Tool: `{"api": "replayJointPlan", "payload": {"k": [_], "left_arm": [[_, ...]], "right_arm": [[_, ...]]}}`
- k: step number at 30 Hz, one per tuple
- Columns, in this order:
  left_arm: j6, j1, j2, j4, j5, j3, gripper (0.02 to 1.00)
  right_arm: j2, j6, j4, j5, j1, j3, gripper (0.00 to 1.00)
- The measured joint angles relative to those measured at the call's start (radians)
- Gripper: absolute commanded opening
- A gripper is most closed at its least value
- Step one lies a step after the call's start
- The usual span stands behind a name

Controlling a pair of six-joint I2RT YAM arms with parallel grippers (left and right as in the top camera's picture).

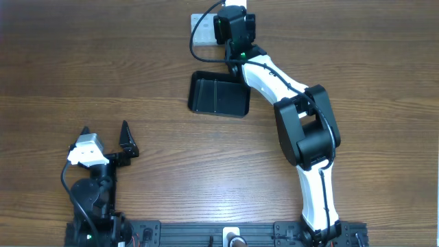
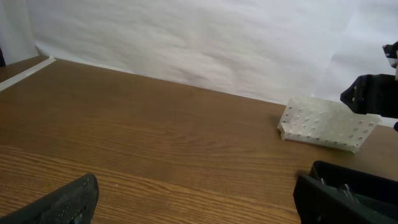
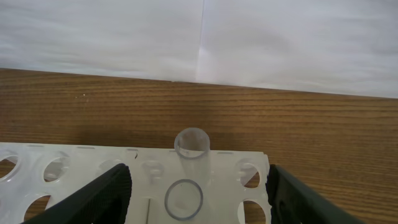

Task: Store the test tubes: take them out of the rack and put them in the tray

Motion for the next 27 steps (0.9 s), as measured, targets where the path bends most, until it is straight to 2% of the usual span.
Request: {"api": "replayJointPlan", "payload": {"k": [14,19,27], "left_arm": [[0.0,0.0,0.0,0.0,0.0,0.0,0.996],[0.0,0.0,0.0,0.0,0.0,0.0,0.998],[0.0,0.0,0.0,0.0,0.0,0.0,0.996]], "right_arm": [[0.002,0.0,0.0,0.002,0.0,0.0,0.647],[0.005,-0.001,0.0,0.002,0.0,0.0,0.595],[0.011,0.001,-0.002,0.003,0.0,0.0,0.417]]}}
